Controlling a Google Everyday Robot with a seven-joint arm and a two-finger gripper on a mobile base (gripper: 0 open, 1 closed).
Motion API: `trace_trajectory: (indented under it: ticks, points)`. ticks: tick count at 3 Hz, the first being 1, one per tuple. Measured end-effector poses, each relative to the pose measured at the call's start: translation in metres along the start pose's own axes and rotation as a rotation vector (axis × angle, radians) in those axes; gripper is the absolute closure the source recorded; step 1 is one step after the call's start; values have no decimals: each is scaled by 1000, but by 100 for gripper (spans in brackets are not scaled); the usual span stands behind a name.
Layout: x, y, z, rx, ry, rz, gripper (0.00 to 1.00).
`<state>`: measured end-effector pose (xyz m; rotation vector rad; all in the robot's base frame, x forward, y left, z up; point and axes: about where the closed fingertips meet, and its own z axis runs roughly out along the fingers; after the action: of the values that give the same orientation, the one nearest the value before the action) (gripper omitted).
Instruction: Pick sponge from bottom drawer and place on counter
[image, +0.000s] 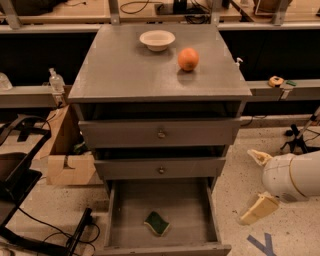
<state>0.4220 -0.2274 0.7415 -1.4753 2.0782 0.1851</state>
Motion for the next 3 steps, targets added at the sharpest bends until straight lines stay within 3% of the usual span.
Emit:
trace_trajectory:
  ticks: [1,2,3]
  points:
    - [5,-37,37,106,-41,61,0]
    - [2,-60,37,193,-57,69,0]
    - [2,-59,44,186,-52,77,0]
